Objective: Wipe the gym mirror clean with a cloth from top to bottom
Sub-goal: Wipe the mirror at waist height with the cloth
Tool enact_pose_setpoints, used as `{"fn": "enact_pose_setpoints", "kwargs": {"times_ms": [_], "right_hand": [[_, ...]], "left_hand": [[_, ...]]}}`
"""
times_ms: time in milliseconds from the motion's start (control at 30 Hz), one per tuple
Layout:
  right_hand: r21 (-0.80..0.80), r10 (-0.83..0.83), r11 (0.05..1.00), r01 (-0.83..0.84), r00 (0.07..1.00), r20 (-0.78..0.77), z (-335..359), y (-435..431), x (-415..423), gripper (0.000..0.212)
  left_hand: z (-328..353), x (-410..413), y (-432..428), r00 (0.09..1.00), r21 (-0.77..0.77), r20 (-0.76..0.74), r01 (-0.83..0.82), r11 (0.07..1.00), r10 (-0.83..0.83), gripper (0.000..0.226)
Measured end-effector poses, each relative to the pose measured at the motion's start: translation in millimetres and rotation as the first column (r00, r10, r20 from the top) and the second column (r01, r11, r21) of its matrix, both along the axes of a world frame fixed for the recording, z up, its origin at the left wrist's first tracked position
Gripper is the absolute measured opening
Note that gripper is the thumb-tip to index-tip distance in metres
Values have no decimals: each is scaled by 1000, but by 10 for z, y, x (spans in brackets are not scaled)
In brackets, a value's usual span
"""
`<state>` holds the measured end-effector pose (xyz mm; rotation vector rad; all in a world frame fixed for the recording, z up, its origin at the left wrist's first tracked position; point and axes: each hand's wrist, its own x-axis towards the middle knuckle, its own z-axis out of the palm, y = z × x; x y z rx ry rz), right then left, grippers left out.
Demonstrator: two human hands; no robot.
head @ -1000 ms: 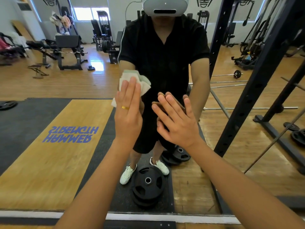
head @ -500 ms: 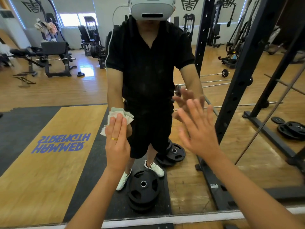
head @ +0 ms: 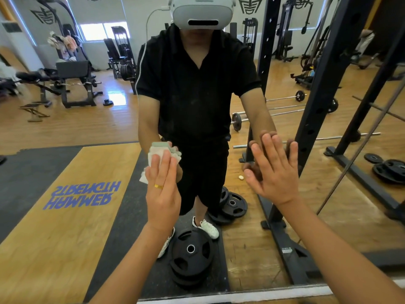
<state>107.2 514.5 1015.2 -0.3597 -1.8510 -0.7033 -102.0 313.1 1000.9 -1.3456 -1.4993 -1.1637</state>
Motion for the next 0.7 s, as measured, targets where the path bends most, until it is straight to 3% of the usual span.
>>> {"fn": "enact_pose_setpoints", "kwargs": {"times_ms": [267, 367, 500, 700], "right_hand": [[-13, 11, 1000, -11, 1000, -17, 6, -12, 2, 79], [-16, 11, 1000, -11, 1000, -7, 5, -14, 8, 79], [-11, 3, 1000, -3, 1000, -5, 11, -7, 5, 79], [-6, -1, 1000, 1, 1000, -15, 1, 6, -7, 79]], "left_hand": [[977, 194, 283, 992, 92, -56, 119, 989, -114, 39], [732, 157, 224, 991, 42, -116, 74, 996, -69, 43], [196, 112, 12, 996, -52, -85, 9, 999, -13, 73], [692, 70, 139, 979, -19, -196, 49, 999, -52, 58]]}}
